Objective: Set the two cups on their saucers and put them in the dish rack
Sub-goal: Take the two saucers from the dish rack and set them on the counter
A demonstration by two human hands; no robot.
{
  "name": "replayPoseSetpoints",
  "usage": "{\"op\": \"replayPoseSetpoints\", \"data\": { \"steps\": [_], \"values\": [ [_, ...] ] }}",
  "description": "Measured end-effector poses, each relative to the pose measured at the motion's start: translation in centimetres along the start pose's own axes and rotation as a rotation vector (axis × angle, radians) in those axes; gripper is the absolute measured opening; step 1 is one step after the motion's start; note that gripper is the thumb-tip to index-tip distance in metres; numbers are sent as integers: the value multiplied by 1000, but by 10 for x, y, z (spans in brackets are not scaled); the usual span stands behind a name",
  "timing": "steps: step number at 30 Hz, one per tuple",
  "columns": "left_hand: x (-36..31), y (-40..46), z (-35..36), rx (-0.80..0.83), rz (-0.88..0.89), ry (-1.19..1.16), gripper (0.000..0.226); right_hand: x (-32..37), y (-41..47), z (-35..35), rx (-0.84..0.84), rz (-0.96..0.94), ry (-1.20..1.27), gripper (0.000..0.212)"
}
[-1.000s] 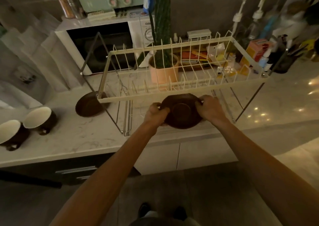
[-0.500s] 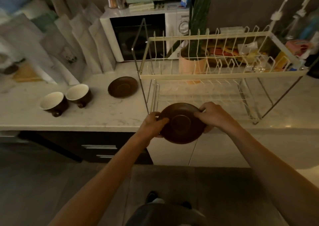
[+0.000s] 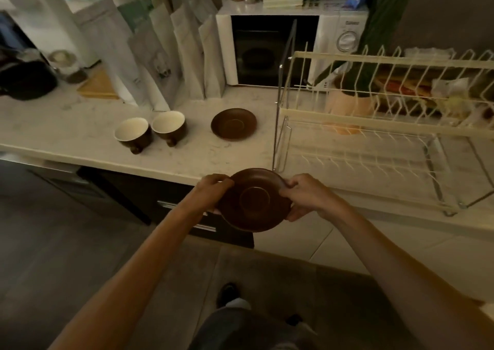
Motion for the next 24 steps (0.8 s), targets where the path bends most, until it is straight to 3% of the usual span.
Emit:
{"op": "replayPoseSetpoints", "data": {
  "steps": [7,16,24],
  "values": [
    [13,36,-65,9,12,-10,19,38,30,54,-56,75,97,8],
    [17,108,-101,70,7,-98,17,74,83,87,-369,60,-179,29],
    [19,143,-100,153,-38,-129,25,77,109,85,-415,138,-169,33]
  ]
}}
Point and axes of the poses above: each hand's wrist, its own y-axis towards the middle knuckle, its own z-axis out of the palm, x = y × z, the point moved 3 cm from there along y, towards the middle knuckle, and after that the axes turned 3 degrees about -x, right-handed, at the moved point
